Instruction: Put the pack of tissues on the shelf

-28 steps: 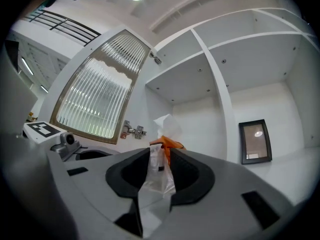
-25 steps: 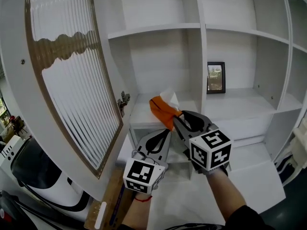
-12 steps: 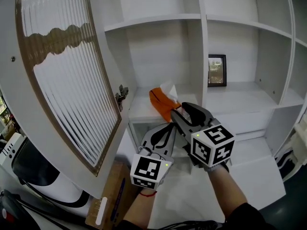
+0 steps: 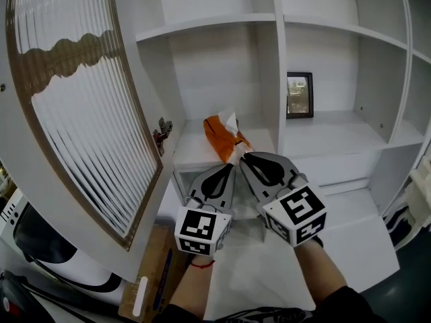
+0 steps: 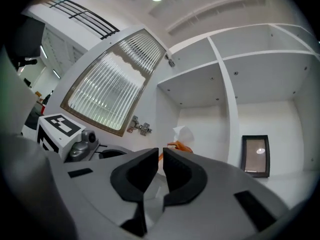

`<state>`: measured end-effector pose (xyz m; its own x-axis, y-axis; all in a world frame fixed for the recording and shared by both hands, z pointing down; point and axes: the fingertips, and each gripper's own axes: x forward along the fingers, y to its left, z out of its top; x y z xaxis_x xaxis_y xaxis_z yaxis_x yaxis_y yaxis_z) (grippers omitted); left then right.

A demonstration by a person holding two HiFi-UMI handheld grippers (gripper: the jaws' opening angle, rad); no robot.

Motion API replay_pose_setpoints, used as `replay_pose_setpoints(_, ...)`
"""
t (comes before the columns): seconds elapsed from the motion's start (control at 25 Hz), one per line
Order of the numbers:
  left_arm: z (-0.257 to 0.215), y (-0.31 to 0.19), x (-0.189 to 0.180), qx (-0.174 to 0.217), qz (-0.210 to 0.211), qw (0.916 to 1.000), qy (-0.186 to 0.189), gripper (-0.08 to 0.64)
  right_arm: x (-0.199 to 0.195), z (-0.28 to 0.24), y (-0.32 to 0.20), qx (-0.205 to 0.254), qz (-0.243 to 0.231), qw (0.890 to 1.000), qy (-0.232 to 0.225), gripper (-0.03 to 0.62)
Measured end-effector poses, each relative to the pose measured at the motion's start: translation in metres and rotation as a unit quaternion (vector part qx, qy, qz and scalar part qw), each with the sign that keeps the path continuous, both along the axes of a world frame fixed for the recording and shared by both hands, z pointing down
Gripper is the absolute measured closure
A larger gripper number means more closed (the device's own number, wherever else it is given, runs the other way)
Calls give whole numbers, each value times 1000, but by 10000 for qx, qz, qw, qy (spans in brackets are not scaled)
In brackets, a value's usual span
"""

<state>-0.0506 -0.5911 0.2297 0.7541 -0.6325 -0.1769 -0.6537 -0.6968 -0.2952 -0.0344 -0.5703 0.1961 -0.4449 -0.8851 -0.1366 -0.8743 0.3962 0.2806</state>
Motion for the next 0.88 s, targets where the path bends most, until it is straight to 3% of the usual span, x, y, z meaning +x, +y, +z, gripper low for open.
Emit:
replay_pose_setpoints(0.32, -3, -4, -5, -3, -42, 9999, 120, 554, -5, 10, -21, -189, 209, 9993, 234, 568)
replay_pose_setpoints(0.88, -20, 16, -64, 304, -619, 9971, 316, 554, -10, 14, -55, -435, 388, 9976, 373, 568)
